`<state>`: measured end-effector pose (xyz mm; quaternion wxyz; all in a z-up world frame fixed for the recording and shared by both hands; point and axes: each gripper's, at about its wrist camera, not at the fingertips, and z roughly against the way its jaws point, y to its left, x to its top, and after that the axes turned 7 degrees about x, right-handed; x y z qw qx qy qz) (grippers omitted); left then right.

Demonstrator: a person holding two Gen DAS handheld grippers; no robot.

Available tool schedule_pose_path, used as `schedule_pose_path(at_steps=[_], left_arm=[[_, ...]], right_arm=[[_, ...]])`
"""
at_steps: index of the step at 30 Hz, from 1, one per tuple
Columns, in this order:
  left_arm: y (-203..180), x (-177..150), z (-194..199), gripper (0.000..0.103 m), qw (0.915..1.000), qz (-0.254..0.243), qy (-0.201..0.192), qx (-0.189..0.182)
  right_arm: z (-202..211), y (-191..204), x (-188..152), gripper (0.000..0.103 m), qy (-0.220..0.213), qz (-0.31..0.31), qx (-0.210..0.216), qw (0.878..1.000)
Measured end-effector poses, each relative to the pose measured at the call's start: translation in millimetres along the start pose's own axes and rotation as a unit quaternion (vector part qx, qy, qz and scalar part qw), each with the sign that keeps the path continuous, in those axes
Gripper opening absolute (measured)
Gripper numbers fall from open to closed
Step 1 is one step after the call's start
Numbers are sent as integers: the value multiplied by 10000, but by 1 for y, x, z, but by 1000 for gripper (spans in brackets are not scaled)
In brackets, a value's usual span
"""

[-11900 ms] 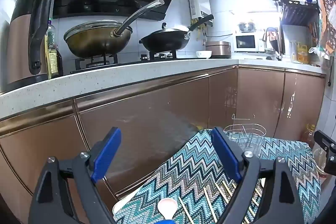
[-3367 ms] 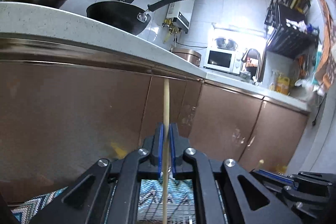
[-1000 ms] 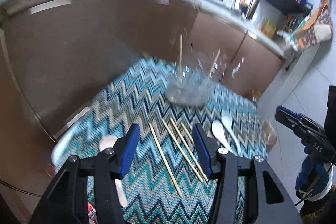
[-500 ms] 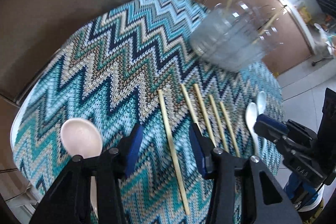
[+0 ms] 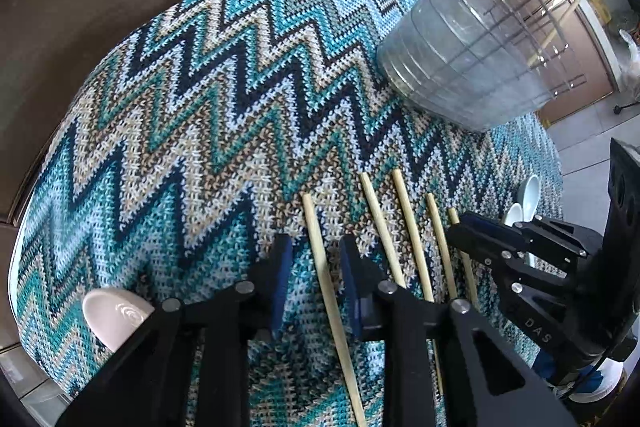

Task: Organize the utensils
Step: 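Grasp another chopstick with the right tool while the left tool grasps one too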

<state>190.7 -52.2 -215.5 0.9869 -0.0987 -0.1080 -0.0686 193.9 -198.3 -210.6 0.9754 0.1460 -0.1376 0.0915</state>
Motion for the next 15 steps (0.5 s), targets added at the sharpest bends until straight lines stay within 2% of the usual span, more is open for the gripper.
schedule_pose_path(at_steps=[4,11,15], left_arm=[[-9,3,-5,12,9995,-102,15,286],[-15,-3,-5,5,9995,0,-153,278],[-6,-11,7,5,9990,169,-415,87]], right_arm=[[-9,2,3,8,110,57,-84,9999],[-4,4,-1,6,-32,-13,-8,10000],[14,6,-9,5,-217,-36,33,9998]])
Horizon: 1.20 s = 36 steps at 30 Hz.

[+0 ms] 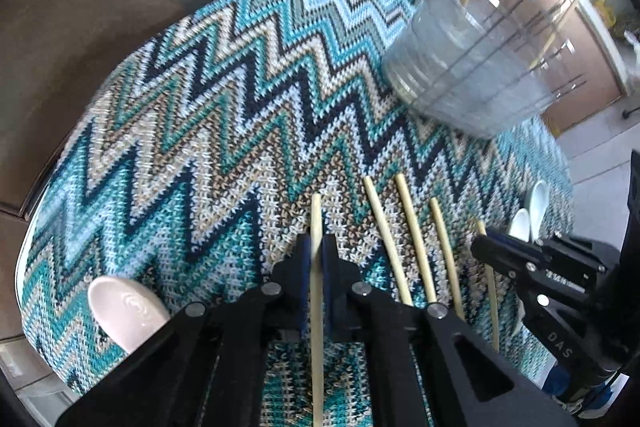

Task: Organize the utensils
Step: 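Grasp another chopstick with the right tool while the left tool grasps one too, then lift both chopsticks upright and carry them over the utensil holder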

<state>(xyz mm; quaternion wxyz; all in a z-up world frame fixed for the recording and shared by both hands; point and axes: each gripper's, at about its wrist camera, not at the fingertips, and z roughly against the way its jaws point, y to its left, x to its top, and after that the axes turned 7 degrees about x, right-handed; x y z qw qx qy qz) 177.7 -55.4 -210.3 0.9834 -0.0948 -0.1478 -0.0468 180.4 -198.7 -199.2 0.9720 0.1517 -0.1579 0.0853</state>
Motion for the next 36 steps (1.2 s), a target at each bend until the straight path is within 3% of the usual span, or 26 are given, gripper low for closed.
schedule_pose_path(at_steps=[8,15,36], left_arm=[[13,-15,65,5,9935,-13,-987,-563],[19,-21,126,5,9814,-72,-1783,-701],[23,-58,216,5,9565,-31,-2827,-723]], right_arm=[[57,15,-22,5,-667,115,74,9977],[100,38,-42,5,-1174,256,34,9927],[190,90,-82,5,-2289,522,-150,9719]])
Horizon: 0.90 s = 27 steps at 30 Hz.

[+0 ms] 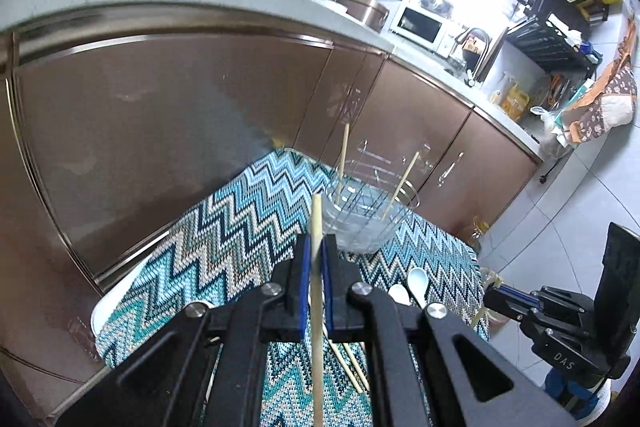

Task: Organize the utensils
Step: 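Lift both chopsticks upright and carry them over the utensil holder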

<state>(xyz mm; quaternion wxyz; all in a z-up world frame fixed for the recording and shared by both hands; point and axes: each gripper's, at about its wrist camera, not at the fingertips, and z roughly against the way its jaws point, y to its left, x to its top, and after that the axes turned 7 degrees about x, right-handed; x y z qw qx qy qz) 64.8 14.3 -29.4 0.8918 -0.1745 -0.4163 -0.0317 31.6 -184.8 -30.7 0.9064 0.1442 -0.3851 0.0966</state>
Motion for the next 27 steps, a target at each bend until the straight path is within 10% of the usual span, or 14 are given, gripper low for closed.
schedule_pose_path(at_steps=[27], left_arm=[[-19,29,-9,5,9979,-242,-580,-175]], right_arm=[[18,-5,42,5,-984,41,49,9951]])
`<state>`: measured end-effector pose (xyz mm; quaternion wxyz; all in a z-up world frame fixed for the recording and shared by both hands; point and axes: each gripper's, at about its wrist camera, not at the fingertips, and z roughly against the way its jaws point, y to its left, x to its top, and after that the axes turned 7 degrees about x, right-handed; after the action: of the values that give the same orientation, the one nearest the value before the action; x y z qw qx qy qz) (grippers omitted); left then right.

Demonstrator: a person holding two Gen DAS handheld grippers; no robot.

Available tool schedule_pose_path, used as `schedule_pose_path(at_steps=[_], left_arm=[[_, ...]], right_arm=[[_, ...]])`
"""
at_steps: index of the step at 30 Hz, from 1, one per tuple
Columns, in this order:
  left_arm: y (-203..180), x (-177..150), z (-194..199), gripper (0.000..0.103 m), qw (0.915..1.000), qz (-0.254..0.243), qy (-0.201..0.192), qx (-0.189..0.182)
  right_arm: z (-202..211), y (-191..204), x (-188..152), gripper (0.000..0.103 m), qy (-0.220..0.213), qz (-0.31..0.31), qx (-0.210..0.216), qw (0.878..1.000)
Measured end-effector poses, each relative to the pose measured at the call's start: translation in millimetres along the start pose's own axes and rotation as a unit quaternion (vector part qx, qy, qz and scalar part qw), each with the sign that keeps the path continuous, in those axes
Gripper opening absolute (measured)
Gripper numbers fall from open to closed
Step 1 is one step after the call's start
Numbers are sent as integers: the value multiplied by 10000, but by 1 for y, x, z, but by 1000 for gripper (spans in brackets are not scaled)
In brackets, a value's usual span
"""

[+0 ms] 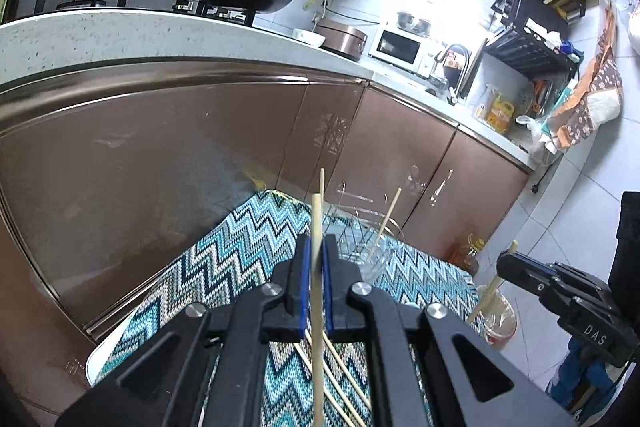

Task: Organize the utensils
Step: 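Lift both chopsticks upright and carry them over the utensil holder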

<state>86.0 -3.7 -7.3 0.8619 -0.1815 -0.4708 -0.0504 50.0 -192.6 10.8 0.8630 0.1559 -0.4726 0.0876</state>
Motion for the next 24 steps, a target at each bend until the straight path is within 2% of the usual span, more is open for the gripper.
schedule_pose_path(at_steps=[7,15,19,22,24], left_arm=[[-1,30,-7,5,9986,244,-392,-269],[-28,76,-34,5,9913,385,-1079,-650],[-48,96,-67,5,9862,418,-1491,-577],[-60,97,-97,5,9835,392,-1733,-333],[-66,92,-119,5,9835,399,-1752,-222]], right_arm=[[-5,-10,28,5,-363,44,103,9993],[-9,-36,74,5,-1114,116,155,9936],[-16,-54,89,5,-1393,225,-66,9900],[-30,-70,93,5,-1454,239,-213,9889],[-46,-82,90,5,-1431,243,-302,9889]])
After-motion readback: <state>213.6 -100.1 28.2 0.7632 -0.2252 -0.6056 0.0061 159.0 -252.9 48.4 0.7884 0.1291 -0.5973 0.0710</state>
